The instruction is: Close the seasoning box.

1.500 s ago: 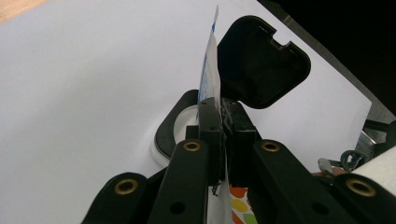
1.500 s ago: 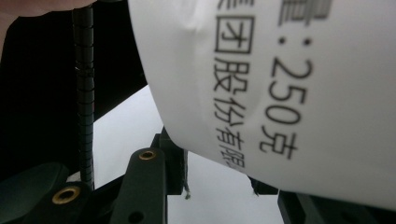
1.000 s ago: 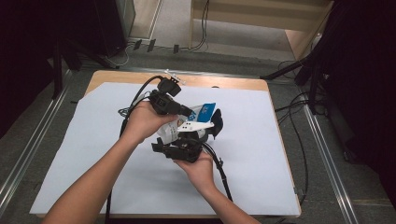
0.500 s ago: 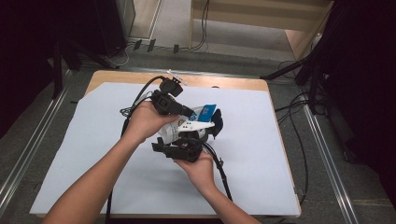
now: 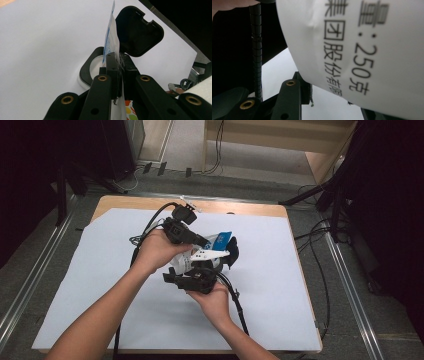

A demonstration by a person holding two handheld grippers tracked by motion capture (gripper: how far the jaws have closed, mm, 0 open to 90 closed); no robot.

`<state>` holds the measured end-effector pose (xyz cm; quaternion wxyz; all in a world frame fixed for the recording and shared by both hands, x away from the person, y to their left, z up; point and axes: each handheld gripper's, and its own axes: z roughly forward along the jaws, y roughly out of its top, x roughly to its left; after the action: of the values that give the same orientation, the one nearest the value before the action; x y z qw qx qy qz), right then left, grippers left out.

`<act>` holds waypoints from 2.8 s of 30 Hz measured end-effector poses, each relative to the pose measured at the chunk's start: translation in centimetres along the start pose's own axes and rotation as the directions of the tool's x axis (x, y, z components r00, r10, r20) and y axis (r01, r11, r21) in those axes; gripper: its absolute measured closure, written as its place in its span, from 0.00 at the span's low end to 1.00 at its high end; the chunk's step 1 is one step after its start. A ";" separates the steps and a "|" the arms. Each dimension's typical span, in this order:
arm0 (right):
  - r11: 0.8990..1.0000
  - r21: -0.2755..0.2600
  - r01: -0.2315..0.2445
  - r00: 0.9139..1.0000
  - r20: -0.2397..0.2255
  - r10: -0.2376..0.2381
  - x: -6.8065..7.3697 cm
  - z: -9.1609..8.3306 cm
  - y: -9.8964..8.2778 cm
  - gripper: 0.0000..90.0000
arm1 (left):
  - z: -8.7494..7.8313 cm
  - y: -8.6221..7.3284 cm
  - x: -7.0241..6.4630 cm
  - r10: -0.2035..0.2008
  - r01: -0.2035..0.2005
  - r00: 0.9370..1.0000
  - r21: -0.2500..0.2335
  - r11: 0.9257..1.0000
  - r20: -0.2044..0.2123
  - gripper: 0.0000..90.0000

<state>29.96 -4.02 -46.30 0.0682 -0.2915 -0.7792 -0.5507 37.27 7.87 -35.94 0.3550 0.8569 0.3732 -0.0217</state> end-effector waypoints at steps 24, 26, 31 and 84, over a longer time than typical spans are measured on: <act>1.000 0.021 -0.009 0.998 0.060 0.007 -0.9 1.0 -1.8 0.68 | -1.1 -2.6 1.2 -0.013 0.016 0.998 -0.053 0.998 0.059 0.97; 1.000 0.023 -0.002 0.998 0.065 0.001 -0.8 1.1 -2.0 0.68 | -1.3 -2.9 1.4 -0.010 0.013 0.998 -0.059 0.998 0.065 0.97; 1.000 0.020 0.002 0.997 0.077 -0.004 -0.8 1.1 -2.3 0.68 | -1.7 -3.4 1.8 -0.015 0.021 0.997 -0.078 0.997 0.081 0.98; 1.000 -0.003 -0.009 0.988 0.157 0.009 -1.9 -0.5 -3.5 0.67 | -5.5 -5.9 2.8 0.062 -0.053 0.985 -0.061 0.997 0.160 1.00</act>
<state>29.55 -5.97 -49.82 0.0089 -0.3376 -0.7802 -0.5265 34.20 15.76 -36.17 0.4088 0.8523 0.3187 -0.0701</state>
